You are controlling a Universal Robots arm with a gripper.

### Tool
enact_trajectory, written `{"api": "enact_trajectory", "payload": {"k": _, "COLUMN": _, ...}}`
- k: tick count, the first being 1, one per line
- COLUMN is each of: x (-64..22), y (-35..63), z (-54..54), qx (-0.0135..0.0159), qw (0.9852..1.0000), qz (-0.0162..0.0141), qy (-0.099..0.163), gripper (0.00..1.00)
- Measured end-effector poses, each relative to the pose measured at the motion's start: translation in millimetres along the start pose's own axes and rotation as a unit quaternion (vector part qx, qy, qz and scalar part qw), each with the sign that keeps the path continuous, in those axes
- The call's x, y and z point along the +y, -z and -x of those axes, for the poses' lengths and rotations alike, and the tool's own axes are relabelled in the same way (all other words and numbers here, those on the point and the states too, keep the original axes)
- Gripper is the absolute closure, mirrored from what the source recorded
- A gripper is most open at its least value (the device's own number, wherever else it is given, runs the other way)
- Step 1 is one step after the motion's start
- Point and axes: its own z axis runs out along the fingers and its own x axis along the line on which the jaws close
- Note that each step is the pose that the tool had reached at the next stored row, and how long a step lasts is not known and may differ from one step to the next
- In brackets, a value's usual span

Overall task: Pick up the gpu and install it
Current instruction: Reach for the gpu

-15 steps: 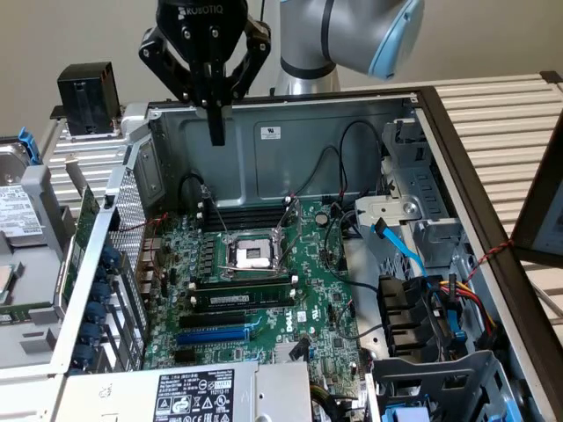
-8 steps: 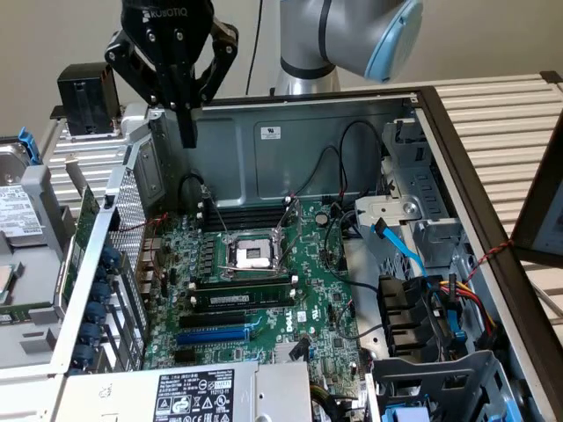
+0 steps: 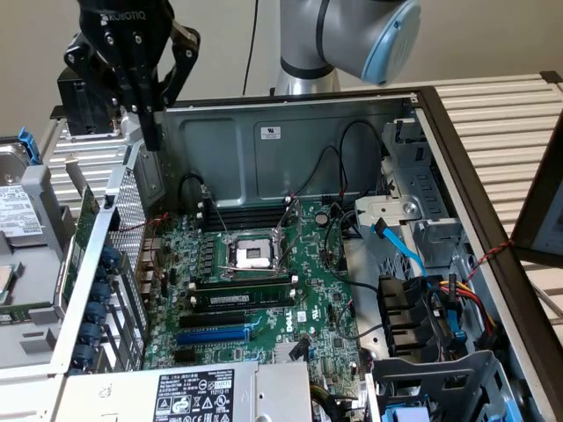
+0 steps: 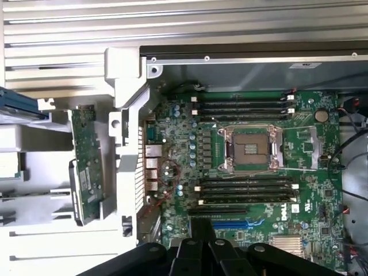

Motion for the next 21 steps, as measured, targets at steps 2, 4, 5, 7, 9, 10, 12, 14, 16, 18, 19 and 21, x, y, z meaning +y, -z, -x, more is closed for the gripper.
{"api": "enact_trajectory", "payload": {"k": 2, "x": -0.6, "y": -0.1, "z": -8.9, "qx": 0.0052, "qw": 1.0, "qz": -0.0004, "qy": 0.0, "gripper": 0.89}}
{"api": "enact_trajectory", "payload": {"k": 4, "x": -1.3, "y": -0.5, "z": -17.7, "qx": 0.0085, "qw": 1.0, "qz": -0.0007, "qy": 0.0, "gripper": 0.89}}
{"api": "enact_trajectory", "payload": {"k": 5, "x": -1.7, "y": -0.8, "z": -22.5, "qx": 0.0098, "qw": 1.0, "qz": -0.0007, "qy": 0.0, "gripper": 0.89}}
{"api": "enact_trajectory", "payload": {"k": 7, "x": -2.6, "y": -1.6, "z": -36.0, "qx": 0.0127, "qw": 0.9999, "qz": -0.0009, "qy": -0.001, "gripper": 0.89}}
{"api": "enact_trajectory", "payload": {"k": 9, "x": -3.3, "y": -2.2, "z": -45.1, "qx": 0.0142, "qw": 0.9999, "qz": -0.001, "qy": -0.001, "gripper": 0.89}}
{"api": "enact_trajectory", "payload": {"k": 10, "x": -3.7, "y": -2.5, "z": -49.7, "qx": 0.0149, "qw": 0.9999, "qz": -0.0011, "qy": -0.001, "gripper": 0.89}}
{"api": "enact_trajectory", "payload": {"k": 12, "x": -4.3, "y": -3.0, "z": -58.6, "qx": 0.0157, "qw": 0.9999, "qz": -0.0012, "qy": -0.001, "gripper": 0.89}}
{"api": "enact_trajectory", "payload": {"k": 14, "x": -5.0, "y": -3.5, "z": -67.8, "qx": 0.0162, "qw": 0.9999, "qz": -0.0012, "qy": -0.001, "gripper": 0.89}}
{"api": "enact_trajectory", "payload": {"k": 16, "x": -5.7, "y": -4.1, "z": -76.6, "qx": 0.0167, "qw": 0.9999, "qz": -0.0012, "qy": -0.001, "gripper": 0.89}}
{"api": "enact_trajectory", "payload": {"k": 18, "x": -6.4, "y": -4.7, "z": -85.9, "qx": 0.0171, "qw": 0.9999, "qz": -0.0012, "qy": -0.001, "gripper": 0.89}}
{"api": "enact_trajectory", "payload": {"k": 19, "x": -6.7, "y": -5.0, "z": -90.4, "qx": 0.0173, "qw": 0.9998, "qz": -0.0012, "qy": -0.001, "gripper": 0.89}}
{"api": "enact_trajectory", "payload": {"k": 21, "x": -7.4, "y": -5.5, "z": -99.6, "qx": 0.0178, "qw": 0.9998, "qz": -0.0013, "qy": -0.001, "gripper": 0.89}}
